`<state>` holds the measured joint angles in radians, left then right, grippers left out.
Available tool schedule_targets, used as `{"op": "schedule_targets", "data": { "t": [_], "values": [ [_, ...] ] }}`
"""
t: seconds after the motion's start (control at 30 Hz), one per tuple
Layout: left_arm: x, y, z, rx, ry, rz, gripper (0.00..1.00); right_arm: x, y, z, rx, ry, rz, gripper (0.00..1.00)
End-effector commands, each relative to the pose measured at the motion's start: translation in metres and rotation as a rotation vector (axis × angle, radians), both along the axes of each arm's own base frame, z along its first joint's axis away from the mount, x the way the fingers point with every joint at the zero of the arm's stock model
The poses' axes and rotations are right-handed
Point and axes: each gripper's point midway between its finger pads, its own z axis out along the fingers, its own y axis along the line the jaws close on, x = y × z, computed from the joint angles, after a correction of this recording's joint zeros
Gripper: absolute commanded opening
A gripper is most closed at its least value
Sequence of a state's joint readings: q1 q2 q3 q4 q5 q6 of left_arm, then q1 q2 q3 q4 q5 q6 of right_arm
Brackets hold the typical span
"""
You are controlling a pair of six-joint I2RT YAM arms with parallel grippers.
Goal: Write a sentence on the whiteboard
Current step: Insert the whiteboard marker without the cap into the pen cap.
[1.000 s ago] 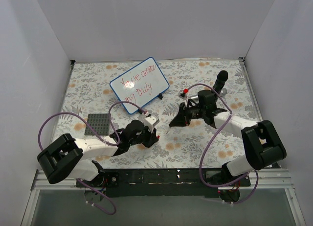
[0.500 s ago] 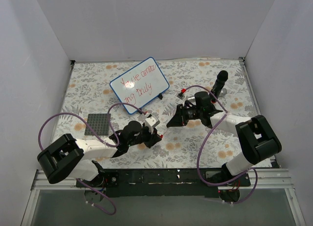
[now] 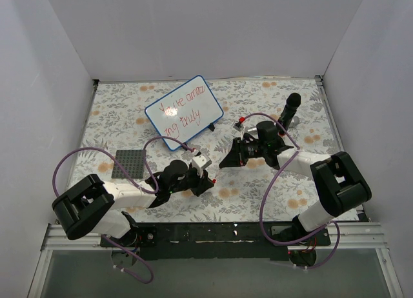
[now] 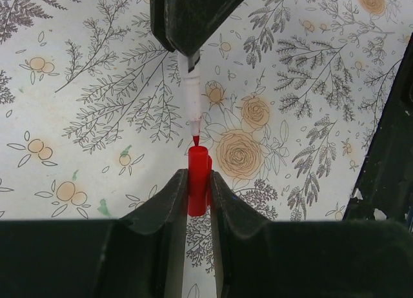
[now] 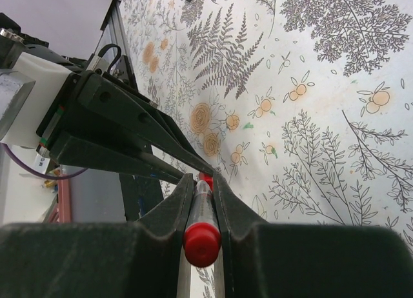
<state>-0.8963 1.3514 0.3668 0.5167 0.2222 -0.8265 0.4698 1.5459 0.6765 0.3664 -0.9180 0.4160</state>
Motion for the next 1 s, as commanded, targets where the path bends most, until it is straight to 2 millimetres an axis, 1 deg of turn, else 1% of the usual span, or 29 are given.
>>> {"op": "schedule_targets", "data": {
  "t": [0.0,0.4,0.97],
  "values": [
    [-0.001,-0.0026,0.0104,-0.038,-0.033,-0.01,0.0,-0.0006,0.0039,0.0015,0.016,-0.018,0.015,0.01],
    [-0.0022,0.0007,0.0101,-0.043,-0.03,0.002,0.0,0.0004,0.0035,-0.0012,0.007,-0.018,0.011,0.01],
    [-0.0012,0.0003,0.0134,-0.07,-0.031,0.017,0.0,-0.0053,0.008,-0.0075,-0.007,-0.007,0.036,0.01]
  ]
}}
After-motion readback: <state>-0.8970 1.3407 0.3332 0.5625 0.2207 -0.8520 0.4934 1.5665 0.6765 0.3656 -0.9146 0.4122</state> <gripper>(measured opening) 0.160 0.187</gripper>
